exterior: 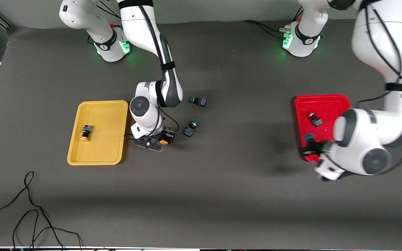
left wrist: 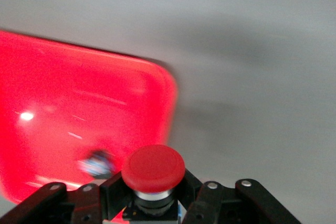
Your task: Place red and yellow buttons in trays
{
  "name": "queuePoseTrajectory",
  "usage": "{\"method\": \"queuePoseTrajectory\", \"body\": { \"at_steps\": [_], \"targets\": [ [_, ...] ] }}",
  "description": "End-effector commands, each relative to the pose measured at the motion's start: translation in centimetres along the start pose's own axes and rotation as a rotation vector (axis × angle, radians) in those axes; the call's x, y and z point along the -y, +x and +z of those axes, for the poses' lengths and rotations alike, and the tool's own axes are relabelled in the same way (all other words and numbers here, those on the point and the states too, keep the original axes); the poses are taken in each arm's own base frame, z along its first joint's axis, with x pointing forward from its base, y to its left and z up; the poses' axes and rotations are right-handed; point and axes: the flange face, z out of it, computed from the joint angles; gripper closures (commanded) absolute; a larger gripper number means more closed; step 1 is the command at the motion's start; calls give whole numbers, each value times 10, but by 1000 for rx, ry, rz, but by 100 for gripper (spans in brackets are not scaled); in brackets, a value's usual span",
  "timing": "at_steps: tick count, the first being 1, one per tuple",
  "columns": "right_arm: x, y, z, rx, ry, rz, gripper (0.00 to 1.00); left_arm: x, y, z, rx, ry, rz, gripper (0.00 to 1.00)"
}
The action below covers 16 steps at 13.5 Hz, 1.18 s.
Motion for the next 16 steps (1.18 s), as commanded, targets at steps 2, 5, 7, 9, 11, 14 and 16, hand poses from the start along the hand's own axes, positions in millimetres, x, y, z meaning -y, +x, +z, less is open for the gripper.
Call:
{"method": "queuePoseTrajectory", "body": {
  "at_steps": [2, 5, 7, 9, 11, 14, 16],
  "targets": [
    [10, 3, -35, 45, 67, -24, 100, 97, 12, 41, -21, 9, 149, 100],
    [14, 25, -103, 125, 64, -55, 100, 124, -6, 86, -97, 10, 168, 100],
    [7, 45, -154, 182, 59, -69, 100, 125, -26, 108, -122, 5, 166, 100],
    [-12, 60, -190, 199, 26, -111, 100, 124, -41, 122, -126, -3, 161, 100],
    [-44, 76, -215, 176, -5, -223, 100, 127, -40, 120, -117, -10, 136, 1],
    [-134, 100, -217, 208, -15, -348, 100, 124, -42, 69, -96, -3, 111, 0],
    [-189, 104, -194, 239, -6, -386, 100, 122, -53, 14, -121, 2, 116, 0]
  ]
}}
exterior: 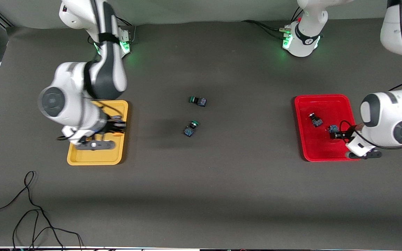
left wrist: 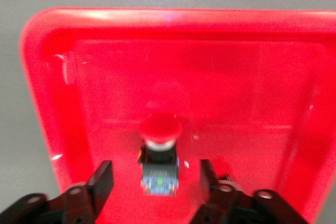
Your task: Place red and yellow buttons in trays
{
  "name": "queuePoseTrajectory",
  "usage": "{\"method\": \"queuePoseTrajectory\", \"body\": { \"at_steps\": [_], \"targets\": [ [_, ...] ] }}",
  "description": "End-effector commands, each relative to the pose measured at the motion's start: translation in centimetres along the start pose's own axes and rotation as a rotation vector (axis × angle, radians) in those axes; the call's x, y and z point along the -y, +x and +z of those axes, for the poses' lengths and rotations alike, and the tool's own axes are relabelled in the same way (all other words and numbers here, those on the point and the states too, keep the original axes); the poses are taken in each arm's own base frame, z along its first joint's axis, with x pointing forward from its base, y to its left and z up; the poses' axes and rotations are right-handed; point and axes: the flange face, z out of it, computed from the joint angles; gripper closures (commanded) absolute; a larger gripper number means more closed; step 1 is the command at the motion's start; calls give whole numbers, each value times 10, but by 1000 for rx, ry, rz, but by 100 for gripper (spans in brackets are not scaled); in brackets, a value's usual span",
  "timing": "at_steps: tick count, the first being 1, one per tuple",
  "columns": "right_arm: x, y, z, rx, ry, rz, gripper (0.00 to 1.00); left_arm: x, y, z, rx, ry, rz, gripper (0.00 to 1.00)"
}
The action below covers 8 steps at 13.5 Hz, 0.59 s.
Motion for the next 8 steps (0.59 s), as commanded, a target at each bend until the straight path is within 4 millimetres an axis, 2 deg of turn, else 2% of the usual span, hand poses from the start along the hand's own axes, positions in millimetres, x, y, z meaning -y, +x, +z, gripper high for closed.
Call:
{"method": "queuePoseTrajectory", "body": {
  "at_steps": [1, 3, 4, 6, 8],
  "targets": [
    [-66, -23, 46, 42, 19, -60, 100, -8, -16, -87, -58, 17, -10, 0],
    [-96, -34, 87, -13, 10, -73, 100, -21, -35, -140, -110, 22, 9, 0],
    [-100, -40, 107, -37, 19, -84, 100, -30, -49, -168, -118, 4, 12, 0],
    [-105, -39, 155, -19, 23, -65, 100, -44, -73, -208, -168, -9, 24, 0],
    [-109, -34, 180, 14, 44, -55, 100, -47, -85, -239, -235, -4, 34, 0]
  ]
}}
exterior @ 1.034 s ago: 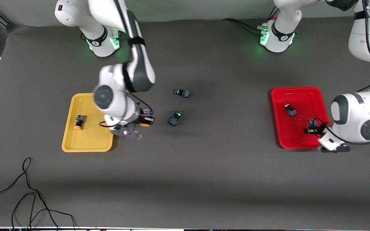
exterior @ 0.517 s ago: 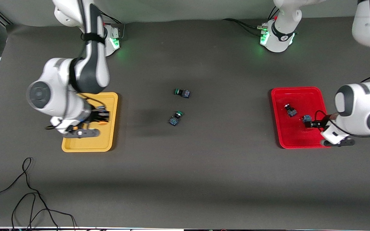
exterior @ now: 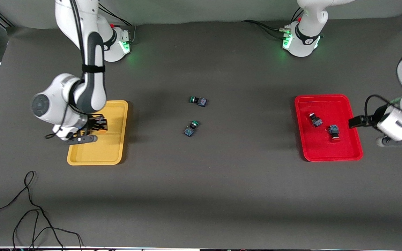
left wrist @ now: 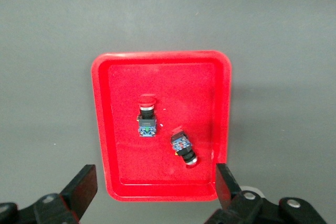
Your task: Place red and yellow buttons in trays
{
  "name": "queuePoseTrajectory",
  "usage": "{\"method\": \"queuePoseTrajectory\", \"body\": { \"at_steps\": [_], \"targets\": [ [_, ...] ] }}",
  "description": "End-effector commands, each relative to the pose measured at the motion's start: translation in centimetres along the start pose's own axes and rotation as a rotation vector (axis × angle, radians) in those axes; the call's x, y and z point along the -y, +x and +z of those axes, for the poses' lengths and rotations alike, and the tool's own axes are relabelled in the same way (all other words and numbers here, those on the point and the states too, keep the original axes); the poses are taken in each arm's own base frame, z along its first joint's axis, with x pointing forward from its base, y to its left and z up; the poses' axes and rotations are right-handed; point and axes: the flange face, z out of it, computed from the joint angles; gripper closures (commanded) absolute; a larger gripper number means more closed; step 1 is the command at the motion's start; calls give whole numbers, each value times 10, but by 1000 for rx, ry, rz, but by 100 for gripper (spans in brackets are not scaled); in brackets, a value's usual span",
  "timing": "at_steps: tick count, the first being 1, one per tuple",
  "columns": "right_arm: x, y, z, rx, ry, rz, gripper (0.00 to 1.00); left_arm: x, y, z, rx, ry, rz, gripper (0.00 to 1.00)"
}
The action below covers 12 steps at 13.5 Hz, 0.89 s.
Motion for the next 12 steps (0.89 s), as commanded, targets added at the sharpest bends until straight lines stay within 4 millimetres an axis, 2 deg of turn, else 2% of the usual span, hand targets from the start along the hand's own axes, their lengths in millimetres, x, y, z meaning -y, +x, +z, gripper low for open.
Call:
{"method": "queuePoseTrajectory", "body": {
  "at_steps": [1, 2, 3, 5, 7, 10, 12],
  "targets": [
    [-10, 10, 26, 11, 16, 9, 90, -5, 0, -49, -77, -5, 1, 0],
    [-12, 14, 26, 8, 18, 23, 55, -9, 12, -55, -79, -9, -2, 0],
    [-12, 16, 23, 5, 22, 48, 1, -17, 10, -53, -61, -4, 14, 0],
    [3, 25, 9, -16, 28, 77, 0, -24, 14, -69, -99, 6, 25, 0],
    [7, 29, -6, -18, 49, 94, 0, -29, 16, -75, -110, 6, 37, 0],
    [15, 47, -64, 10, 30, 113, 0, -29, 22, -79, -112, 6, 40, 0],
    [21, 51, -112, -20, 23, 103, 0, -29, 23, -77, -110, 7, 40, 0]
  ]
}}
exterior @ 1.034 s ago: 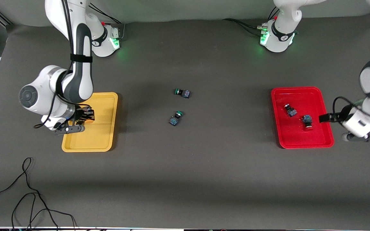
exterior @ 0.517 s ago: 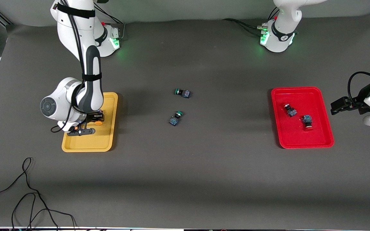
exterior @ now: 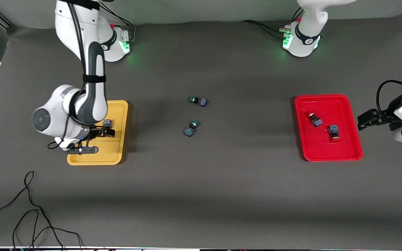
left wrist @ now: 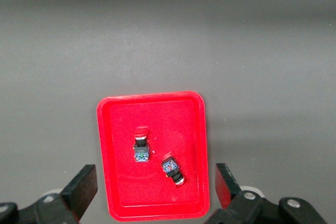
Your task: Place red and yellow buttons in trays
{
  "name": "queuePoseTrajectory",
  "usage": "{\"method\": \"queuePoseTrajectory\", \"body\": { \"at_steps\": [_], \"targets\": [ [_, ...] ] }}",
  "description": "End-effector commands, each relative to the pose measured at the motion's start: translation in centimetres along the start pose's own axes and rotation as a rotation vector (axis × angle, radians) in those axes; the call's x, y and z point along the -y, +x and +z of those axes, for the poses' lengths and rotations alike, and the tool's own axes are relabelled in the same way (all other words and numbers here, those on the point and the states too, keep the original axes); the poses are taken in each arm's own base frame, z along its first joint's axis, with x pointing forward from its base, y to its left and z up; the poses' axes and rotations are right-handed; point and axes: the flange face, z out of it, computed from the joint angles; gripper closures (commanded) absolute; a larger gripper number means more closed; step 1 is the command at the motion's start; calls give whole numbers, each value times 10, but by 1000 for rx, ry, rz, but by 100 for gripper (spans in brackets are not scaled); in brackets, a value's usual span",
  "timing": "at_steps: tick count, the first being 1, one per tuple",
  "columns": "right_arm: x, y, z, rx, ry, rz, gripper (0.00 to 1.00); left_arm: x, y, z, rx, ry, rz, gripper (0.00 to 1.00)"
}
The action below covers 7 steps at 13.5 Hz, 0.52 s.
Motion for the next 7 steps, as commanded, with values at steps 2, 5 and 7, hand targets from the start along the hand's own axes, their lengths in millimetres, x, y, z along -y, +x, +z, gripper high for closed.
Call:
{"method": "queuePoseTrajectory", "body": {
  "at_steps": [2, 5, 7],
  "targets": [
    [16, 0, -79, -40, -8, 6, 0, -2, 4, -6, 14, 8, -6, 0],
    [30, -3, -134, -50, -16, -25, 0, -3, 2, -12, 4, 16, -2, 0],
    [44, -4, -167, -48, -57, -4, 0, -9, -10, -21, 44, 62, 3, 0]
  ]
}}
